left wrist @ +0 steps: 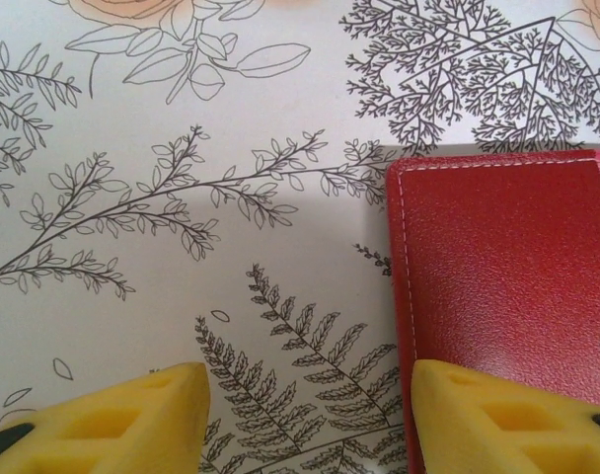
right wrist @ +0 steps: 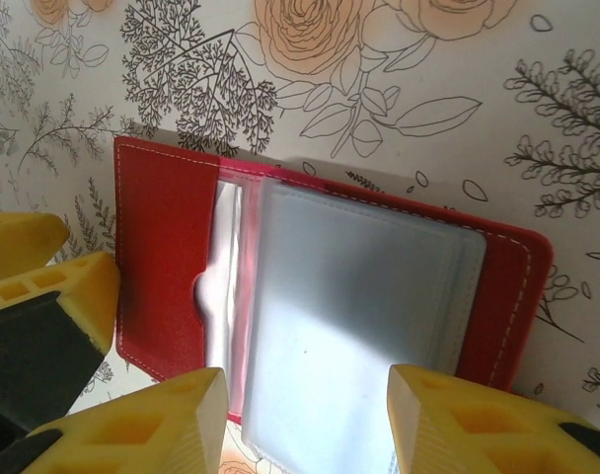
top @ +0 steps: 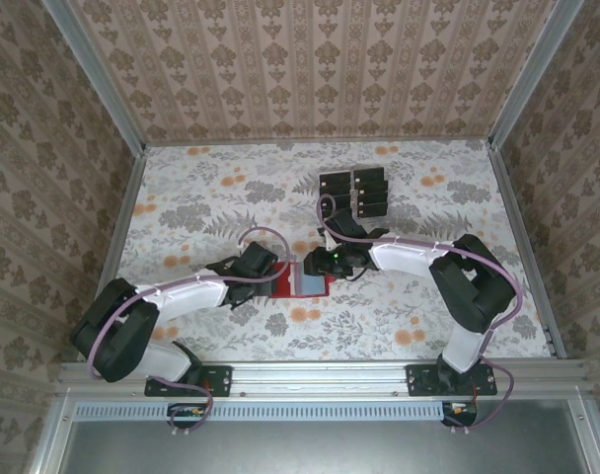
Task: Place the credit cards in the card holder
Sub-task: Open the card holder at the center of the table.
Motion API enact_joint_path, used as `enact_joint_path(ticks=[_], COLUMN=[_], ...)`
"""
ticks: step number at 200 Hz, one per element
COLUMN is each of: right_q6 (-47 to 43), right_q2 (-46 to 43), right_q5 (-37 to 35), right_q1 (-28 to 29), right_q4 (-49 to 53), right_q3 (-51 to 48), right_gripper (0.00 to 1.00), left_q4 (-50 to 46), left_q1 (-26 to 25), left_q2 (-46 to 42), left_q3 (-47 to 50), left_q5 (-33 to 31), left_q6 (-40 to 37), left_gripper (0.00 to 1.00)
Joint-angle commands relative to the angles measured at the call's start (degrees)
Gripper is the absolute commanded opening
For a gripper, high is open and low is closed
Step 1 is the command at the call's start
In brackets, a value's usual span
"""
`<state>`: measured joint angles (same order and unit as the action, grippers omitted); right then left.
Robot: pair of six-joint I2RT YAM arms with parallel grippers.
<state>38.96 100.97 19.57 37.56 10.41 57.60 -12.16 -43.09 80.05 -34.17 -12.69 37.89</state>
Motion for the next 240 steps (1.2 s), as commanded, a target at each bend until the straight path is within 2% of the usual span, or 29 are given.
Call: enact_joint_path(ticks=[1, 58, 106, 160, 200, 240], right_q6=[-0.3, 1.3, 6.4, 14.3, 17.5, 19.2], right_q2=[1.7, 4.4, 6.4, 7.4, 7.8, 8.1], right_q5=[0.2, 0.7, 1.9, 2.1, 1.4, 0.9], right_q1=[0.6, 1.8, 2.7, 3.0, 3.2, 3.3], right_q4=[-0.5, -1.4, -5.6, -13.1, -15.4, -16.4], right_q3=[1.7, 3.3, 3.7, 1.0, 0.0, -0.9], right_gripper=[0.48, 0.51, 0.52, 0.52, 0.52, 0.52], left_q4=[1.8, 7.1, 11.1, 13.7, 15.4, 16.2], left_q1=[-0.2, 0.9, 2.6, 3.3, 2.1, -1.9], left_q2=[1.0, 1.9, 1.6, -4.0, -9.1, -12.7], left_q3=[1.6, 3.9, 5.2, 8.5, 11.0, 11.7], left_q5=[-1.7, -0.1, 2.7, 4.7, 5.4, 3.3], left_q6=[-0.3, -0.2, -1.0, -1.7, -2.5, -3.5], left_gripper=[0.58, 0.58, 0.61, 0.69, 0.72, 0.75])
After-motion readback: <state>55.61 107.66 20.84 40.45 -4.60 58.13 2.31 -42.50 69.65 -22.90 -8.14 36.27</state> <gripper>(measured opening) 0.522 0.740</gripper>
